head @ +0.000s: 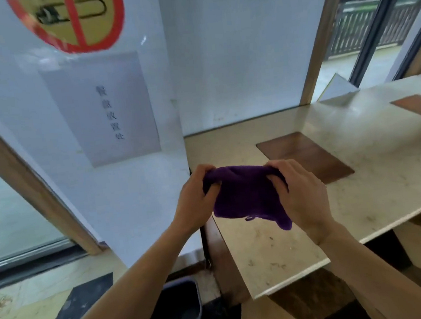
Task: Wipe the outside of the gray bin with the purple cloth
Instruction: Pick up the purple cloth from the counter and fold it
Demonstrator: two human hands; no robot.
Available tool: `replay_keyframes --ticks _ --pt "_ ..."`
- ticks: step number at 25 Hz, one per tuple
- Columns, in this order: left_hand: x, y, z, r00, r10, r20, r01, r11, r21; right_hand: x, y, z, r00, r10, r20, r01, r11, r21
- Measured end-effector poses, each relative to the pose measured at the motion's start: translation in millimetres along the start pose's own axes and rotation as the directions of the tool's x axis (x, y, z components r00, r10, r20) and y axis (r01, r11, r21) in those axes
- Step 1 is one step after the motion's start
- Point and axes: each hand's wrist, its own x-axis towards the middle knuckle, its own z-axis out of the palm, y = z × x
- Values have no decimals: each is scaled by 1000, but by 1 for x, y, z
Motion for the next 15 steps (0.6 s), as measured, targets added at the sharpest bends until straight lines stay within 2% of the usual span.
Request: replay_keyframes --ticks 7,15 --pt "-13 6 -46 987 130 -90 -133 991 -23 3 -47 -5 996 -41 -80 42 999 10" --pt "-54 -11 -83 989 69 -132 -71 997 -11 -23 -85 15 996 -18 -86 9 995 -99"
